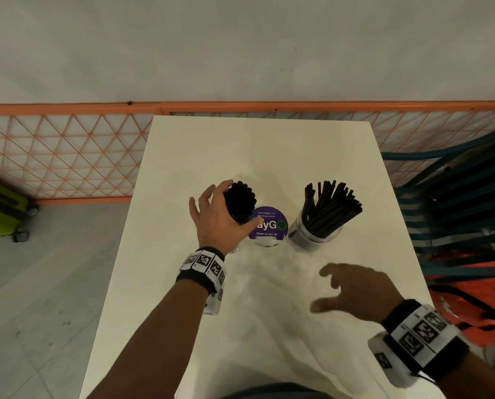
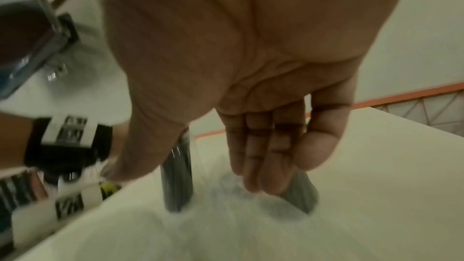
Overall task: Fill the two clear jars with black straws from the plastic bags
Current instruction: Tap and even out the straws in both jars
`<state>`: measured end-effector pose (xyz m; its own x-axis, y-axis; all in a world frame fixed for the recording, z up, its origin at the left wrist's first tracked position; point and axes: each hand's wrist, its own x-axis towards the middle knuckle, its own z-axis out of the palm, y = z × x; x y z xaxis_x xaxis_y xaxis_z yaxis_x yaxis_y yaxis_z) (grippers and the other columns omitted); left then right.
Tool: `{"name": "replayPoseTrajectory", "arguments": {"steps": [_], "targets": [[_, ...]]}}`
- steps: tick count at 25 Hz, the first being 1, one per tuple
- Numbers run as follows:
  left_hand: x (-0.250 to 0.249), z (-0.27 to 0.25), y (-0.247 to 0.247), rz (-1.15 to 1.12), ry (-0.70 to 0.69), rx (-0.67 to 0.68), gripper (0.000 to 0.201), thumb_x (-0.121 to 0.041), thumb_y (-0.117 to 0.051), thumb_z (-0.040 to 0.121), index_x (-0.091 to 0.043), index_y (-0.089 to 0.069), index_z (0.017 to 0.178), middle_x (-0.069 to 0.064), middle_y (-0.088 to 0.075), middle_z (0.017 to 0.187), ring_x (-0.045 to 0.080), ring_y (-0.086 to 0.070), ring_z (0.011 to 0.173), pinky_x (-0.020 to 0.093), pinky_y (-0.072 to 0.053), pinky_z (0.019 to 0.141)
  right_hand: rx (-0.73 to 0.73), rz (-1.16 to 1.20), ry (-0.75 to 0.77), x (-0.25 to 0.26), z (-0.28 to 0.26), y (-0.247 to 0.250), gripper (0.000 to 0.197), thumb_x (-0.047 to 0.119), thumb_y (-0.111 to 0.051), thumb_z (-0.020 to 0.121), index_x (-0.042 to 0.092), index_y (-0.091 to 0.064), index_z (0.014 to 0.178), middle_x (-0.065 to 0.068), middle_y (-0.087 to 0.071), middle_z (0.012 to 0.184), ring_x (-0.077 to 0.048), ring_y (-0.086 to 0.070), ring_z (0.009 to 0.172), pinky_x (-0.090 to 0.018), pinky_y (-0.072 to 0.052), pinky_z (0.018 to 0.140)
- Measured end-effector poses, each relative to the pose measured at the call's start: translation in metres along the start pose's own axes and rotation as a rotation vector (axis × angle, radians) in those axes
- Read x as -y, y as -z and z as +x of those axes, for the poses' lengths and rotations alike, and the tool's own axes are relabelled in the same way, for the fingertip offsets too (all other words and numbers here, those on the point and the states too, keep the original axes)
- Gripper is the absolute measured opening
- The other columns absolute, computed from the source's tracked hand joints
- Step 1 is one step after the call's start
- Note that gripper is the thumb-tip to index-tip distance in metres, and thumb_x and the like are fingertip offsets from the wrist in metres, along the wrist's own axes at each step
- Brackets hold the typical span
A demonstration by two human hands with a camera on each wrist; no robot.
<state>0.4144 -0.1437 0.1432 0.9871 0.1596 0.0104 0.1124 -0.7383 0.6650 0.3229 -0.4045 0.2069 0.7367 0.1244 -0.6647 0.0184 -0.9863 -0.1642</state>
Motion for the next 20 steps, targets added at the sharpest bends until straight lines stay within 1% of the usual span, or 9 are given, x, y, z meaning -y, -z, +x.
{"name": "replayPoseTrajectory", "arguments": {"steps": [2,3,5,7,9,11,13,16,20], "targets": [[0.004,0.0,-0.001,0.04,-0.041,-0.008,0.099,-0.067,-0.082,0.055,-0.03,-0.042,0.138,-0.002,-0.055,0.139,0.023,-0.038,0.141,0.058,-0.01,0.124,-0.164,0.076,0.121,0.014,0.002,0.025,0.082,0.094,-0.042,0.056,0.042,-0.05,0.119,0.022,-0.057,0.105,0.0,-0.056,0.09,-0.028,-0.048,0.081],[0.006,0.0,-0.001,0.057,-0.058,-0.01,0.098,-0.068,-0.08,0.055,-0.029,-0.043,0.137,-0.001,-0.056,0.138,0.024,-0.039,0.14,0.058,-0.01,0.124,-0.282,0.095,0.193,0.024,0.006,0.036,0.075,0.09,-0.041,0.062,0.041,-0.052,0.118,0.021,-0.057,0.107,0.0,-0.055,0.093,-0.026,-0.047,0.081],[0.007,0.0,-0.002,0.05,-0.074,-0.019,0.095,-0.069,-0.075,0.055,-0.028,-0.045,0.136,-0.001,-0.058,0.135,0.025,-0.042,0.138,0.058,-0.012,0.123,-0.517,0.172,0.363,0.054,0.02,0.055,0.065,0.079,-0.047,0.074,0.038,-0.051,0.124,0.017,-0.056,0.121,-0.005,-0.052,0.11,-0.025,-0.044,0.089],[0.007,0.002,-0.002,0.043,-0.073,-0.039,0.087,-0.068,-0.06,0.06,-0.024,-0.049,0.134,-0.001,-0.061,0.131,0.028,-0.045,0.136,0.06,-0.015,0.122,-0.624,0.269,0.505,0.094,0.044,0.074,0.069,0.068,-0.054,0.081,0.03,-0.043,0.137,0.011,-0.048,0.14,-0.01,-0.042,0.129,-0.027,-0.037,0.102],[0.004,0.004,0.0,0.134,-0.075,-0.009,0.082,-0.065,-0.052,0.063,-0.022,-0.053,0.133,-0.001,-0.061,0.131,0.03,-0.045,0.136,0.062,-0.018,0.121,-0.591,0.256,0.584,0.132,0.074,0.083,0.081,0.064,-0.055,0.084,0.021,-0.031,0.148,0.003,-0.033,0.155,-0.015,-0.03,0.141,-0.028,-0.028,0.109],[0.006,0.004,-0.002,0.267,-0.107,0.003,0.072,-0.058,-0.061,0.073,-0.022,-0.054,0.134,0.0,-0.058,0.134,0.032,-0.045,0.136,0.065,-0.023,0.118,-0.517,0.154,0.587,0.15,0.103,0.074,0.091,0.067,-0.051,0.085,0.014,-0.02,0.151,-0.006,-0.021,0.16,-0.021,-0.021,0.147,-0.035,-0.023,0.117],[0.009,0.002,-0.004,0.287,-0.111,-0.024,0.073,-0.049,-0.068,0.077,-0.021,-0.048,0.14,0.001,-0.056,0.138,0.032,-0.047,0.134,0.064,-0.025,0.118,-0.528,0.036,0.586,0.147,0.121,0.054,0.095,0.07,-0.045,0.085,0.006,-0.018,0.151,-0.013,-0.023,0.159,-0.027,-0.018,0.148,-0.043,-0.021,0.121],[0.01,0.0,-0.007,0.154,-0.083,-0.035,0.072,-0.047,-0.064,0.075,-0.024,-0.042,0.14,-0.004,-0.057,0.136,0.029,-0.047,0.134,0.061,-0.019,0.121,-0.575,0.126,0.581,0.136,0.122,0.042,0.091,0.065,-0.046,0.089,0.003,-0.019,0.15,-0.015,-0.025,0.158,-0.027,-0.016,0.148,-0.037,-0.016,0.121],[0.005,-0.001,-0.009,0.115,-0.074,-0.027,0.066,-0.046,-0.06,0.074,-0.025,-0.048,0.135,-0.005,-0.061,0.131,0.029,-0.046,0.134,0.06,-0.017,0.122,-0.616,0.19,0.532,0.13,0.121,0.039,0.089,0.064,-0.046,0.088,0.006,-0.021,0.15,-0.015,-0.022,0.158,-0.03,-0.023,0.144,-0.04,-0.028,0.115]]}}
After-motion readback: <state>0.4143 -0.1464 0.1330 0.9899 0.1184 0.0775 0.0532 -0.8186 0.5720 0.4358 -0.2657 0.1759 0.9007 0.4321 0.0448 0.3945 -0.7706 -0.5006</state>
